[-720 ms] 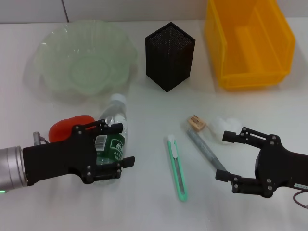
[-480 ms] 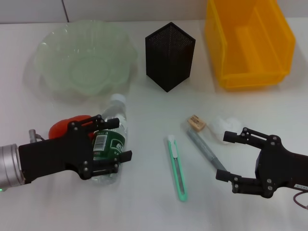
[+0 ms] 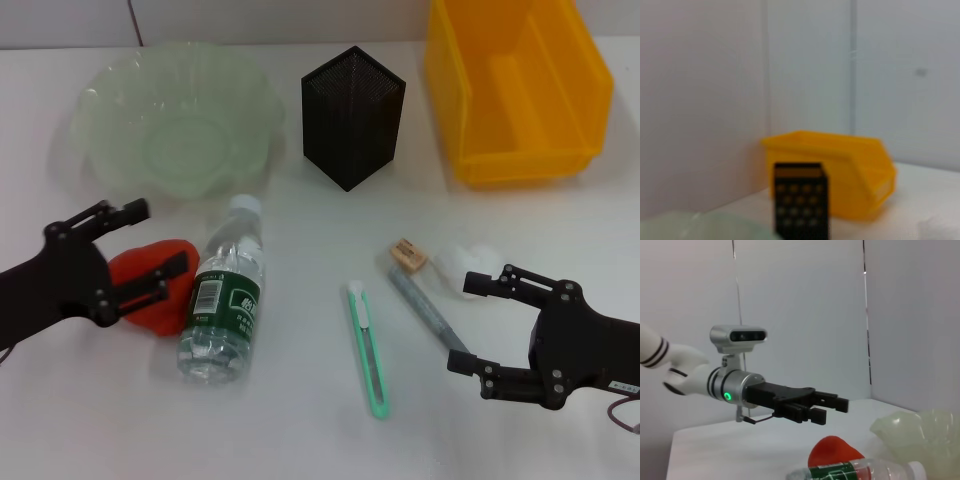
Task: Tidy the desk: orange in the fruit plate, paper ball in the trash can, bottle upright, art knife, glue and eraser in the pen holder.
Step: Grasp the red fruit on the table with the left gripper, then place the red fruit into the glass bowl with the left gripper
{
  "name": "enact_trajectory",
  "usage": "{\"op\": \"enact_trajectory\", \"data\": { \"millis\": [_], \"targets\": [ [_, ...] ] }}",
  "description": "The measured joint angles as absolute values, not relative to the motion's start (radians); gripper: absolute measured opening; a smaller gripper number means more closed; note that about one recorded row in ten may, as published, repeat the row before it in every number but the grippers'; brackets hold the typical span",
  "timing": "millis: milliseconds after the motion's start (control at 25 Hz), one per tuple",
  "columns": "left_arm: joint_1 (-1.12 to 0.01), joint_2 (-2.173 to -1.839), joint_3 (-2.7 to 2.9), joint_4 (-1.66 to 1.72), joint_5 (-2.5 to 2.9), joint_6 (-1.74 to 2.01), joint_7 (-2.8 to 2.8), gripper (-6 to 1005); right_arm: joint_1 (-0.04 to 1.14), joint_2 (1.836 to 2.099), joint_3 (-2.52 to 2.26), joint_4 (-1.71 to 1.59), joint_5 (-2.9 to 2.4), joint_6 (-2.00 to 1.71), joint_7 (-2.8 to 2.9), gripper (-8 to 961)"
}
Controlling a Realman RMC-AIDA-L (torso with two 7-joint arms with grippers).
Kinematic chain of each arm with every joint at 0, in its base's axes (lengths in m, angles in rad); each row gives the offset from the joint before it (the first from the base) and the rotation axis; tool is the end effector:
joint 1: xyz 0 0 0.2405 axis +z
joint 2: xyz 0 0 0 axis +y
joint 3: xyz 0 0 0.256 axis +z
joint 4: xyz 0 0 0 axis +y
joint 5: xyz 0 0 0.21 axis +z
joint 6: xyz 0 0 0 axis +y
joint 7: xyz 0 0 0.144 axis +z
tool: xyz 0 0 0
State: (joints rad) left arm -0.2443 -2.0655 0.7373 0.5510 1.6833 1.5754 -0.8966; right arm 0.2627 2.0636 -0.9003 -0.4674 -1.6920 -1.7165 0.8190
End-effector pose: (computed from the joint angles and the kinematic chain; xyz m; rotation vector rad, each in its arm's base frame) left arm -0.3253 0.2567 0.0080 -2.4357 -0.3900 -0.7964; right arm 0.3002 0.2284 -0.0236 -2.6684 0.2684 0.9557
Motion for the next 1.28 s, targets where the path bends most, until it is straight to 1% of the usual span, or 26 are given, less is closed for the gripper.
{"op": "enact_trajectory", "data": {
  "millis": [200,640,960,1160,1280],
  "targets": [
    [-0.228,-2.064,0.723,0.521,1.685,1.489,-0.878,785,0.266,2.065,-0.900,-0.466,-1.694,-1.713,0.821,818],
    [-0.238,-2.066,0.733,0.482,1.705,1.403,-0.854,785,0.261,2.065,-0.900,-0.468,-1.696,-1.704,0.822,818],
    [-0.248,-2.066,0.734,0.488,1.741,1.390,-0.845,588,0.259,2.065,-0.900,-0.468,-1.696,-1.699,0.822,819],
    [-0.243,-2.067,0.727,0.491,1.741,1.390,-0.851,358,0.255,2.065,-0.900,-0.470,-1.692,-1.701,0.822,819],
    [-0.238,-2.067,0.722,0.508,1.735,1.400,-0.857,276,0.253,2.065,-0.896,-0.471,-1.691,-1.703,0.822,819]
  ]
}}
